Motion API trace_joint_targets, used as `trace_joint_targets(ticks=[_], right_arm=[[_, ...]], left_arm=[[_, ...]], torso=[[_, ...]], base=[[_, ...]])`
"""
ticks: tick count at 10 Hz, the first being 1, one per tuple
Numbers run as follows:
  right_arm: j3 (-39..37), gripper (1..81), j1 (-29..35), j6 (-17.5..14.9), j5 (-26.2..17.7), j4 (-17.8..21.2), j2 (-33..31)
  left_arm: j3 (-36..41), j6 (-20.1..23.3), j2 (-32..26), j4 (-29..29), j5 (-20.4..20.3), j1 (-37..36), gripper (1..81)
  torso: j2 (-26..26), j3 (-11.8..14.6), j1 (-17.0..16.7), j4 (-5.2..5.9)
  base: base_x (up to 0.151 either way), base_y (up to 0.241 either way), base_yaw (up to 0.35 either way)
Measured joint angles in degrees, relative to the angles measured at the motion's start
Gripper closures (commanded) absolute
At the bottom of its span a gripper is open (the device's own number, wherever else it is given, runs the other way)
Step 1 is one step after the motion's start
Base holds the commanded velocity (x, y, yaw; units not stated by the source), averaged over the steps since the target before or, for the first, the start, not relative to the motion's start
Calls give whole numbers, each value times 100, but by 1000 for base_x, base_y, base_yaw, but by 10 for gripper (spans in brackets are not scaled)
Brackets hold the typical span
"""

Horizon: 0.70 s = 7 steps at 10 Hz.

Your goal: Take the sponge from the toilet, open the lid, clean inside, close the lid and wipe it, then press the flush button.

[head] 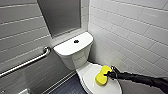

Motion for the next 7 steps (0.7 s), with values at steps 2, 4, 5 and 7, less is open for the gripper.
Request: trace_joint_targets(ticks=[2,4,5,7], right_arm=[[-249,811,91,140,0,2,48],[-714,811,293,352,-22,24,358],[-998,811,395,461,-17,33,488],[-1481,811,347,573,-16,44,861]], left_arm=[[0,2,2,0,5,27,10],[0,0,26,-2,-5,28,10],[-6,0,33,-2,-5,49,10],[-65,0,33,-5,-20,52,10]], torso=[[2,-2,2,0],[2,-4,2,0],[2,-4,2,0],[2,-44,2,0]], base=[[0,0,0],[0,0,0],[0,0,0],[0,0,0]])
